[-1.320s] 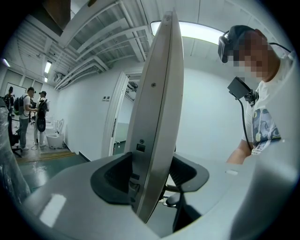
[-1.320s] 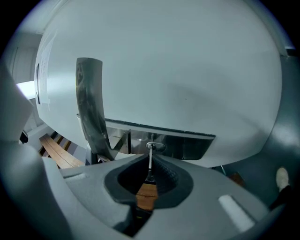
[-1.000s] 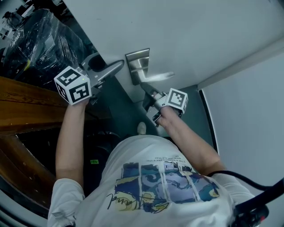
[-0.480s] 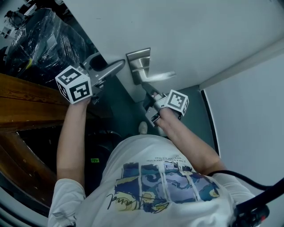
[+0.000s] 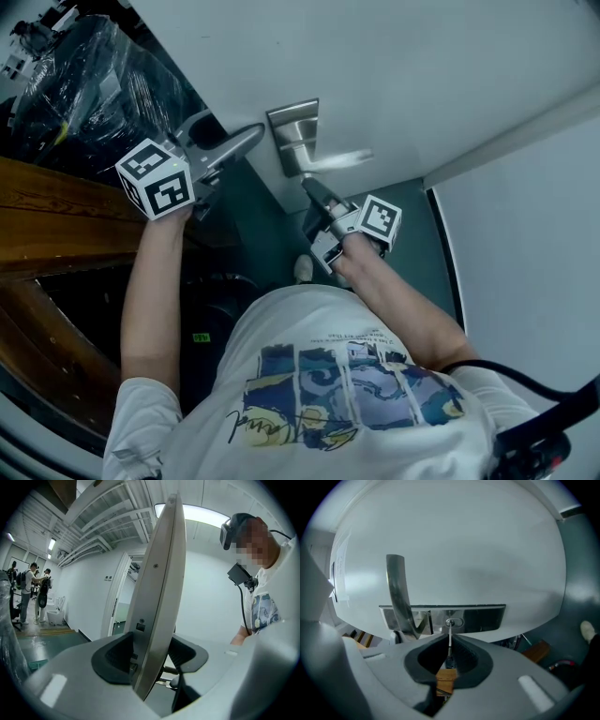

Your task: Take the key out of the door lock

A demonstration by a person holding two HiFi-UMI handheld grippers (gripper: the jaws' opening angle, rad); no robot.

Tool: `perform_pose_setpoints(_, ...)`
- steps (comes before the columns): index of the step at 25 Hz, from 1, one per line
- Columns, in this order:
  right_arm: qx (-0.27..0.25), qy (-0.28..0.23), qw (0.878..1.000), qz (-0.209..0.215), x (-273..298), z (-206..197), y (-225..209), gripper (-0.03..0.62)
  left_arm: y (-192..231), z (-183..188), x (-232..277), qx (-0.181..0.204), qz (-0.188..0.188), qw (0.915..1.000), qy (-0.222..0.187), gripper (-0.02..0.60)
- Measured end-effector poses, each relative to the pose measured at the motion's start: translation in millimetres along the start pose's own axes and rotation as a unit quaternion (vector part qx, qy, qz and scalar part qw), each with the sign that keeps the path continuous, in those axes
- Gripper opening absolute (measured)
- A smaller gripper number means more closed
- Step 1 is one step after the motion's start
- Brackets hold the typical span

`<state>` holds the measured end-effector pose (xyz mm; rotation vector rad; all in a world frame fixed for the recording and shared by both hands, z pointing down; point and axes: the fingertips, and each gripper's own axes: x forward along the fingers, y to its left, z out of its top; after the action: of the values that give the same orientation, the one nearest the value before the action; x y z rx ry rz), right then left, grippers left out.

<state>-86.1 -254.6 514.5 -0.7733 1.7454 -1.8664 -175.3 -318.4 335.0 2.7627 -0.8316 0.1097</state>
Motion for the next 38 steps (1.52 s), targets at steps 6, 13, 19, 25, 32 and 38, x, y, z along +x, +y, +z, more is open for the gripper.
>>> perform_pose_setpoints(6, -0.004, 0.017, 1.000, -0.008, -23, -14, -4, 0.023, 1, 0, -1, 0.006, 0.001, 0.9999, 0.011, 0.227)
perform_pose_setpoints(13, -0.028, 0.041, 0.998, -0.024, -51, -21, -9, 0.023, 0, 0, -2, 0.018, 0.022, 0.9996, 0.000, 0.215)
perform_pose_setpoints(19, -0.086, 0.072, 0.993, -0.048, -86, -21, -4, 0.024, -1, -6, -13, 0.037, 0.092, 0.9949, 0.020, 0.241)
perform_pose_setpoints(25, -0.154, 0.103, 0.982, -0.030, -120, -20, 11, 0.025, -24, -12, -29, 0.028, 0.155, 0.9874, 0.013, 0.250)
perform_pose_setpoints(32, -0.263, 0.157, 0.952, -0.024, -162, -27, 27, 0.025, -78, -26, -51, 0.011, 0.202, 0.9793, 0.011, 0.239)
perform_pose_setpoints(38, -0.358, 0.193, 0.913, -0.014, -198, -42, 39, 0.025, -160, -66, -46, -0.017, 0.205, 0.9783, 0.023, 0.236)
